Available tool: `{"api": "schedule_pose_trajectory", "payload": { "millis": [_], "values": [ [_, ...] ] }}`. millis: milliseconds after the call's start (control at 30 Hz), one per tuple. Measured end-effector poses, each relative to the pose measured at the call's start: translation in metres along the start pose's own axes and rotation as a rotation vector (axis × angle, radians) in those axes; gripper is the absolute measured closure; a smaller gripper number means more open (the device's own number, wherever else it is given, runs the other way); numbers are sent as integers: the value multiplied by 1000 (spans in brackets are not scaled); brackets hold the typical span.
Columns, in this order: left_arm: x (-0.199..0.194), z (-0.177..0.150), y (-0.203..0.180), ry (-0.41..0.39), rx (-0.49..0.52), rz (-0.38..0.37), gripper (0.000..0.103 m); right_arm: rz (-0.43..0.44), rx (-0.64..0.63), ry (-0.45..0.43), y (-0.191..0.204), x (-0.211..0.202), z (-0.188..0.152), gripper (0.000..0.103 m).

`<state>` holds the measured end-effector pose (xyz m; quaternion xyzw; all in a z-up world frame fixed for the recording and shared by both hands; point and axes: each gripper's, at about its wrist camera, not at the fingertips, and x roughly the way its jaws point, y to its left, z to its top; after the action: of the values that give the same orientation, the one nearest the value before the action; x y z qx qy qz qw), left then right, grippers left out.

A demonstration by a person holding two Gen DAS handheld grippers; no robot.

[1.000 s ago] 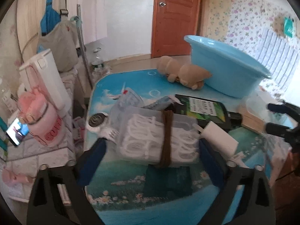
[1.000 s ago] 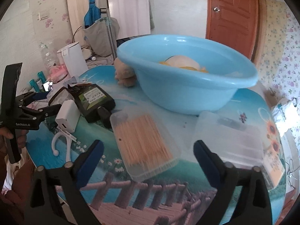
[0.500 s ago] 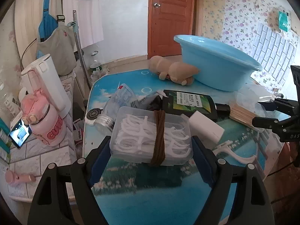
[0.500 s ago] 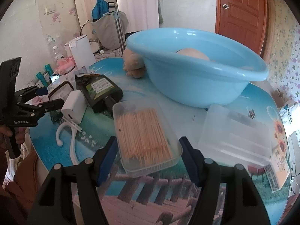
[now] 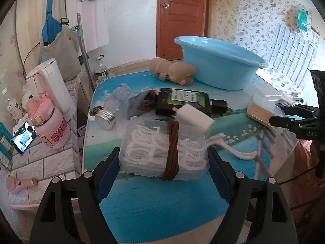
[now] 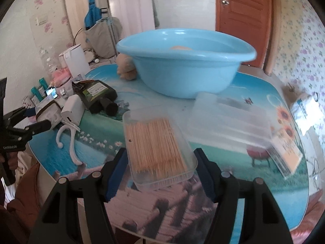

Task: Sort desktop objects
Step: 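Grasp floss pick box with left tool while right tool grasps wooden stick box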

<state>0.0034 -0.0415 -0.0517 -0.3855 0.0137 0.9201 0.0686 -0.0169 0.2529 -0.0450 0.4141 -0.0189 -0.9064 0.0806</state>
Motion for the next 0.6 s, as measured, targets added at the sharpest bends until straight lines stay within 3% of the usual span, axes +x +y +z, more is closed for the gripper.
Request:
{"api": "schedule_pose_trajectory", "payload": {
  "millis": [333,600],
  "values": [
    [-5,-2,-36,1,51,-64,21,-49,12,17,-7,-10,-10,38],
    [9,-7,-40,31,63,-90,21,-59,-3,35,-2,-9,-10,37]
  ]
}}
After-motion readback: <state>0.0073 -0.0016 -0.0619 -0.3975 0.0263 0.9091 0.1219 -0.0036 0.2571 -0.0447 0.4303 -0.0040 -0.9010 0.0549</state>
